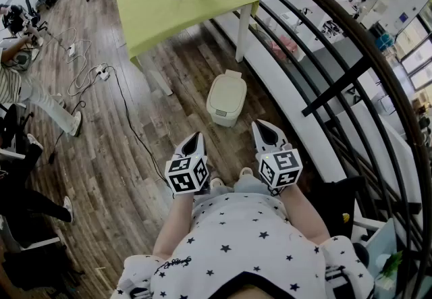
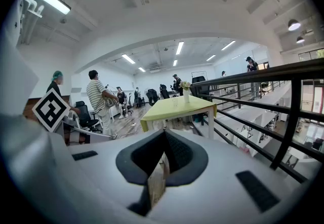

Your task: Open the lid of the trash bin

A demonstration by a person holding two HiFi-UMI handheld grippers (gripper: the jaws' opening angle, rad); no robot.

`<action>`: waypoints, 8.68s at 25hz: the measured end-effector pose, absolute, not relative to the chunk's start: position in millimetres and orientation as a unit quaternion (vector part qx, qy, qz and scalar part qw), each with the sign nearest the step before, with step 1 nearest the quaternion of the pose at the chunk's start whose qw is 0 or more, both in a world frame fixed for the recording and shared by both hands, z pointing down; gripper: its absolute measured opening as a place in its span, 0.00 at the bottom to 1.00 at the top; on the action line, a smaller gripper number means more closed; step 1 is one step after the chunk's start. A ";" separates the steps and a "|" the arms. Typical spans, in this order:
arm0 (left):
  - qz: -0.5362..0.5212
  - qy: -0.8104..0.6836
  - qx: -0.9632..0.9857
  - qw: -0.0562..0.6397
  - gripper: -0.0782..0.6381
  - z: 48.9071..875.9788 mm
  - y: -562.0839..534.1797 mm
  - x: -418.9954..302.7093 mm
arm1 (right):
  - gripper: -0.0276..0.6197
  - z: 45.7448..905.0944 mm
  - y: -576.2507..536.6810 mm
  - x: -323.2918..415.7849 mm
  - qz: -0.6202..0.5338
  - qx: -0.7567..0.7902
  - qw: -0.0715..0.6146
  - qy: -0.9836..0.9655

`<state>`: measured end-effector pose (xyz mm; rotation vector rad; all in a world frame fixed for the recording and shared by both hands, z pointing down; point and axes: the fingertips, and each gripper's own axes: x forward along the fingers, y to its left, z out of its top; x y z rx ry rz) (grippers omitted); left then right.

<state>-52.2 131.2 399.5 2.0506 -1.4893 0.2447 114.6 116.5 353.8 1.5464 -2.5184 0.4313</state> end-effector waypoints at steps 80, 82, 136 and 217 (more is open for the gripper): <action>0.161 -0.567 0.712 0.382 0.13 530.2 -112.9 -79.4 | 0.03 559.9 -122.1 34.4 0.243 0.391 0.245 -0.853; 0.162 -0.565 0.710 0.387 0.13 537.6 -112.3 -83.0 | 0.03 576.5 -119.7 30.9 0.248 0.391 0.257 -0.848; 0.180 -0.540 0.691 0.446 0.13 743.1 -56.5 -113.5 | 0.03 908.0 -88.0 16.7 0.316 0.422 0.396 -0.752; 0.176 -0.516 0.731 0.412 0.13 500.7 44.1 -76.7 | 0.03 526.9 10.0 59.1 0.290 0.510 0.233 -0.776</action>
